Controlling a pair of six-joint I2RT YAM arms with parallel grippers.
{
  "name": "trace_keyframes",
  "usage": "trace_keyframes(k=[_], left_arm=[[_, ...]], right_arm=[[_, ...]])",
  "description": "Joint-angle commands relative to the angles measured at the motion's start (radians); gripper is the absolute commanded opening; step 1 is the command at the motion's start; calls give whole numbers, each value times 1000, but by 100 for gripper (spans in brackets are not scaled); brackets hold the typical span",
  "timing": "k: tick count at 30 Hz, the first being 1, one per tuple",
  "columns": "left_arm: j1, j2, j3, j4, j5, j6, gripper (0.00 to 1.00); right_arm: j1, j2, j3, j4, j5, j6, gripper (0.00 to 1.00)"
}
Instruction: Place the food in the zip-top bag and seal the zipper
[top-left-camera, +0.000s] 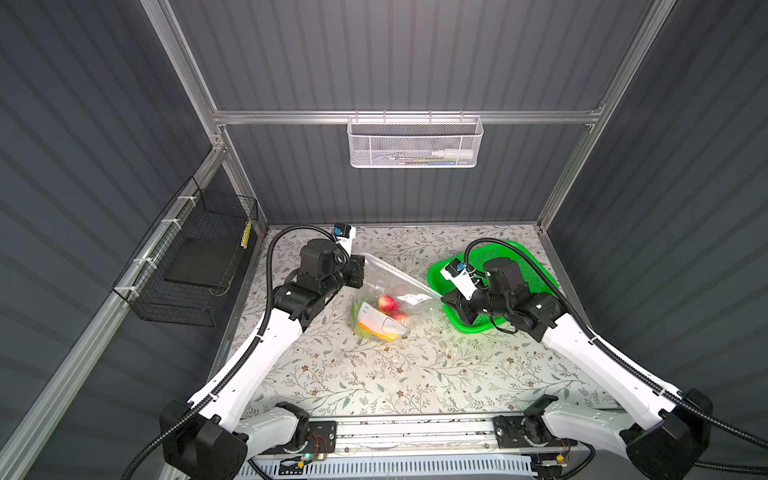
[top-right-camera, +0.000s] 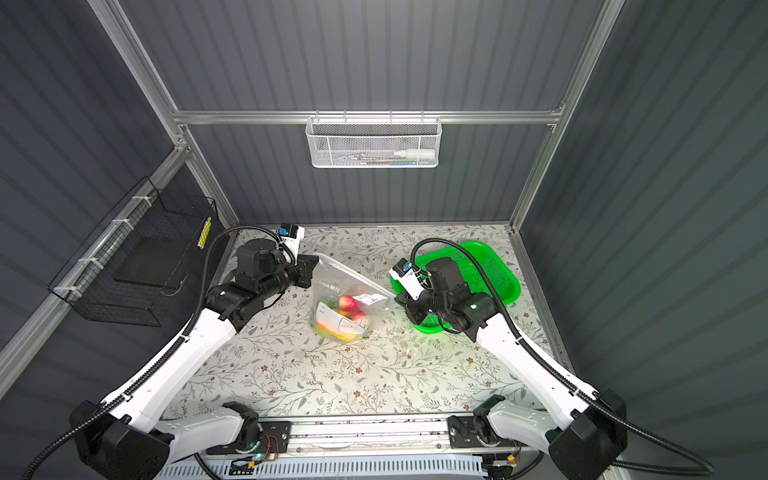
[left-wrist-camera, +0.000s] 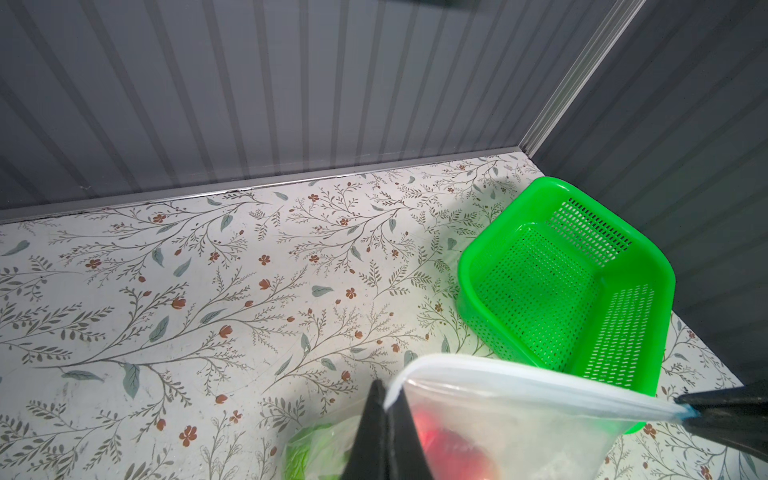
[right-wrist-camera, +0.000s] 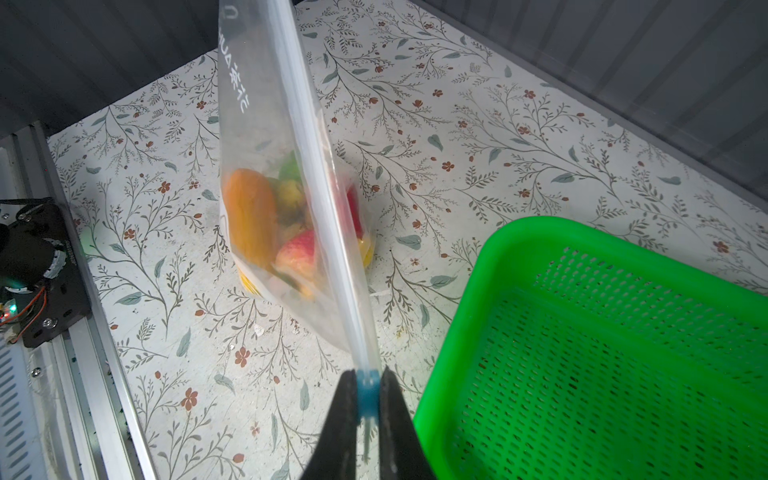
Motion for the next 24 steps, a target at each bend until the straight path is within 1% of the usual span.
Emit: trace_keyframes(k=[1, 4, 9, 13, 17, 19, 21, 22, 23, 24], left_arm=[[35, -7, 5, 64, -81, -12, 0], [35, -11, 0, 62, -88, -11, 0], [35, -19, -3, 52, -102, -7, 0], [35, -19, -6, 54, -98, -8, 0], [35, -21, -7, 56, -83, -8, 0], [35, -22, -15, 66, -42, 5, 0], [35, -34, -49, 117, 12, 3, 0], [35, -39, -58, 134, 22, -6, 0], [35, -40, -64, 140, 21, -10, 0], [35, -41, -65, 137, 15, -13, 0]], right_arm=[[-23, -6, -17, -123, 54, 9, 8], [-26, -6, -13, -126, 57, 6, 8], [-31, -9, -10, -166, 98, -5, 8], [-32, -15, -17, -160, 100, -3, 9], [-33, -9, -13, -136, 71, 5, 9], [-33, -7, -13, -84, 40, 22, 11], [-33, 0, -14, 4, 0, 61, 19], [-33, 3, -16, 65, -13, 91, 29], [-32, 4, -18, 131, -16, 119, 42], [-32, 6, -21, 195, -20, 152, 51]])
